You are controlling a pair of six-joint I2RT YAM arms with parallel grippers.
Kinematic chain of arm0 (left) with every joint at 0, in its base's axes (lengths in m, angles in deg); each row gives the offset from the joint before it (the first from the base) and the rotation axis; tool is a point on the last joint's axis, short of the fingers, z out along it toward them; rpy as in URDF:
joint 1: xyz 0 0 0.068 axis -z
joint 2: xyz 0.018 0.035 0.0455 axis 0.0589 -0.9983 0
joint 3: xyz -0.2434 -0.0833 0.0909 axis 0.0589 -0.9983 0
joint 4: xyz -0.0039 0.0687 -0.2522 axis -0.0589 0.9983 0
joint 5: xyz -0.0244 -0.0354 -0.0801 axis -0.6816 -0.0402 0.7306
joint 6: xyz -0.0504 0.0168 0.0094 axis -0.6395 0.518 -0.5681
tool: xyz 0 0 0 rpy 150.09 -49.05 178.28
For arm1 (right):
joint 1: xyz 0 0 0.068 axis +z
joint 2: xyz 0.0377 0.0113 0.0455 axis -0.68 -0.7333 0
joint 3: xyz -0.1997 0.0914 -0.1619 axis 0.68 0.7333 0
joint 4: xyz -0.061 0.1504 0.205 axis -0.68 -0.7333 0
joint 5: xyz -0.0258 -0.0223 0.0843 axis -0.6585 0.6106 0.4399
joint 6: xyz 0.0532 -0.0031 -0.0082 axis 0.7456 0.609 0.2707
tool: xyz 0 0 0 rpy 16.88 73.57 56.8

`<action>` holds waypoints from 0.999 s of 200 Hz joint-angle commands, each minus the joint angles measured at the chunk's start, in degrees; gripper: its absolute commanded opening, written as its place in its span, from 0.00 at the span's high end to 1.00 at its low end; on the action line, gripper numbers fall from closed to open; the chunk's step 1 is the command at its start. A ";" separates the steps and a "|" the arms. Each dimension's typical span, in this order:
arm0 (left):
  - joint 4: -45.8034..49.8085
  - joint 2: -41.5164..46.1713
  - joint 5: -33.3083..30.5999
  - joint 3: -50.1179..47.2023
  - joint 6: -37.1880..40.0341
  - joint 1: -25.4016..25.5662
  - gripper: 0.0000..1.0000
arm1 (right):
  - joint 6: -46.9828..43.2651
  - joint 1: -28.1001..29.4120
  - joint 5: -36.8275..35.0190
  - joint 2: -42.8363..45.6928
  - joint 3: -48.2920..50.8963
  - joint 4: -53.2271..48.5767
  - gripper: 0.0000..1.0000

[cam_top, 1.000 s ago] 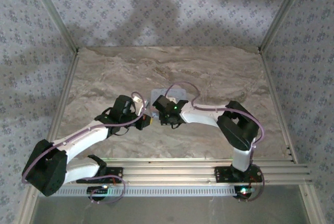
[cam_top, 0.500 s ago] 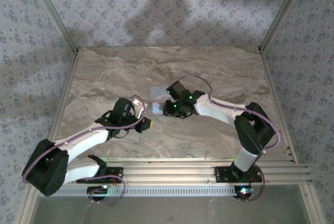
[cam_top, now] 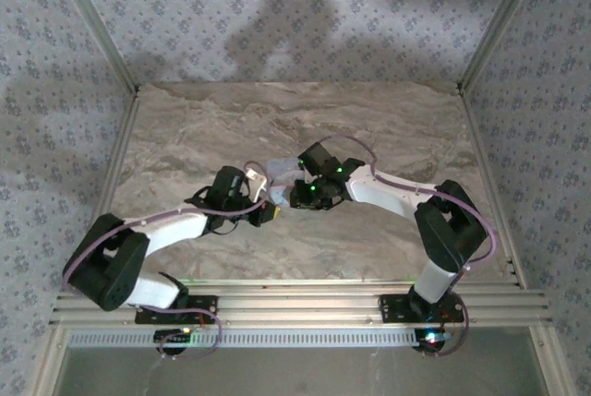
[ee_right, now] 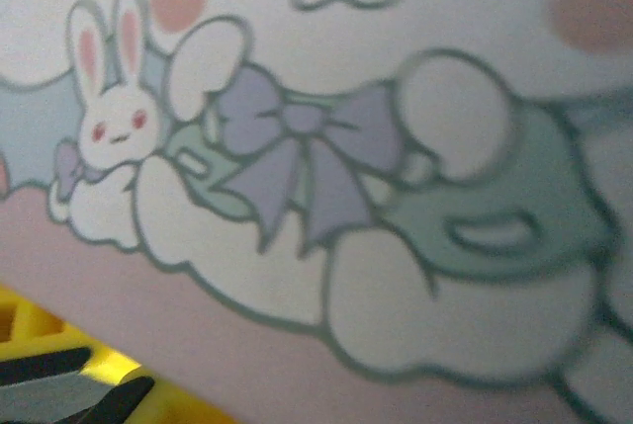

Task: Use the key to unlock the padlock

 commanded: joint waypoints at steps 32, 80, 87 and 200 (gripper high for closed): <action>-4.12 -1.91 2.50 1.88 3.51 -2.30 1.00 | -1.46 -0.12 7.65 -2.08 -1.71 -1.50 1.00; -4.53 2.14 4.30 -1.58 4.11 -3.07 1.00 | 0.09 -3.56 12.40 -0.58 -2.25 -0.02 1.00; -4.80 2.92 4.39 -2.13 3.90 -2.90 1.00 | 0.39 -4.02 12.78 -0.33 -2.26 0.09 1.00; -7.11 13.59 6.17 -6.08 0.67 0.18 1.00 | 1.87 -8.16 18.63 4.79 -2.74 -0.68 1.00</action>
